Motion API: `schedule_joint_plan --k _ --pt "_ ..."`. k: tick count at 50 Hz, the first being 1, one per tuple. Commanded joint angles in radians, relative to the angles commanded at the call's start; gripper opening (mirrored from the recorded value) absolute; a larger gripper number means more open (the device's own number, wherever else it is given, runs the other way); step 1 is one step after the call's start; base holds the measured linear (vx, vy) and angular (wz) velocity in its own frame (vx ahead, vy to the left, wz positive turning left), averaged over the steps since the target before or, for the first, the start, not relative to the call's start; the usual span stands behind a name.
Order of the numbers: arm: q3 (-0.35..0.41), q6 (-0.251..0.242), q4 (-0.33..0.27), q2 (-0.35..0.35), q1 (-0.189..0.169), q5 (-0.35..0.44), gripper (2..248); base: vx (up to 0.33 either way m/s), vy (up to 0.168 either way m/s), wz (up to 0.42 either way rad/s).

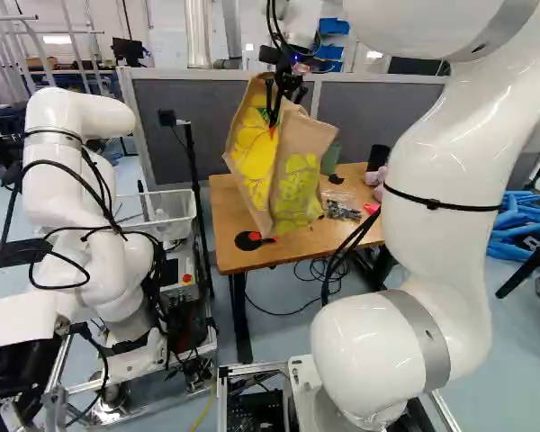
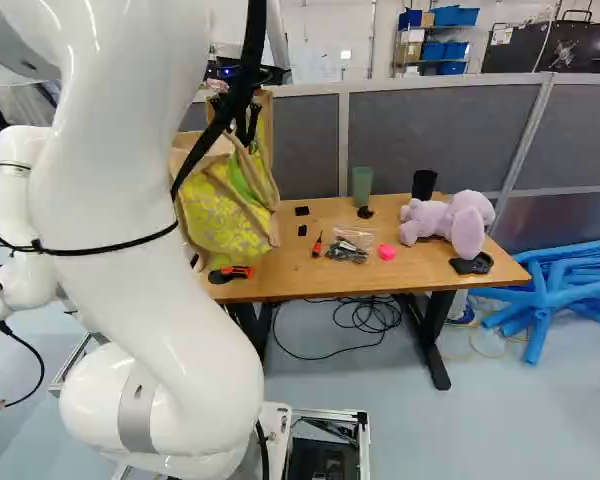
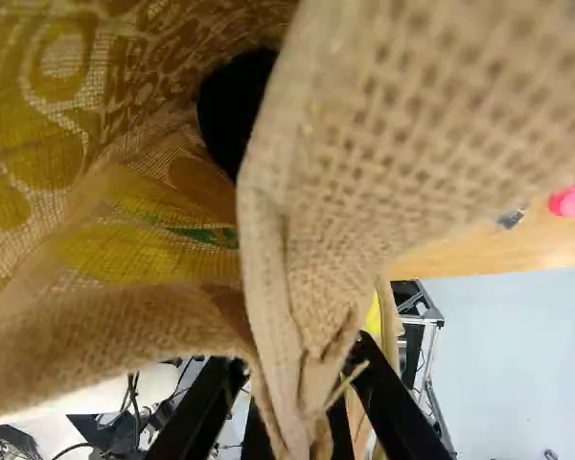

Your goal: Pick up the bag on the ground and place it on the table

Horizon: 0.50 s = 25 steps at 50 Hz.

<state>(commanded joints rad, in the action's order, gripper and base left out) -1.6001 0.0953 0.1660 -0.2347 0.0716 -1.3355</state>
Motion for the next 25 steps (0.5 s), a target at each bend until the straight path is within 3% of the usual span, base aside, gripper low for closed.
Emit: schedule_joint_plan --k 25 --pt "-0.027 0.0 0.0 -0.022 0.0 0.0 35 -0.002 0.0 0.002"
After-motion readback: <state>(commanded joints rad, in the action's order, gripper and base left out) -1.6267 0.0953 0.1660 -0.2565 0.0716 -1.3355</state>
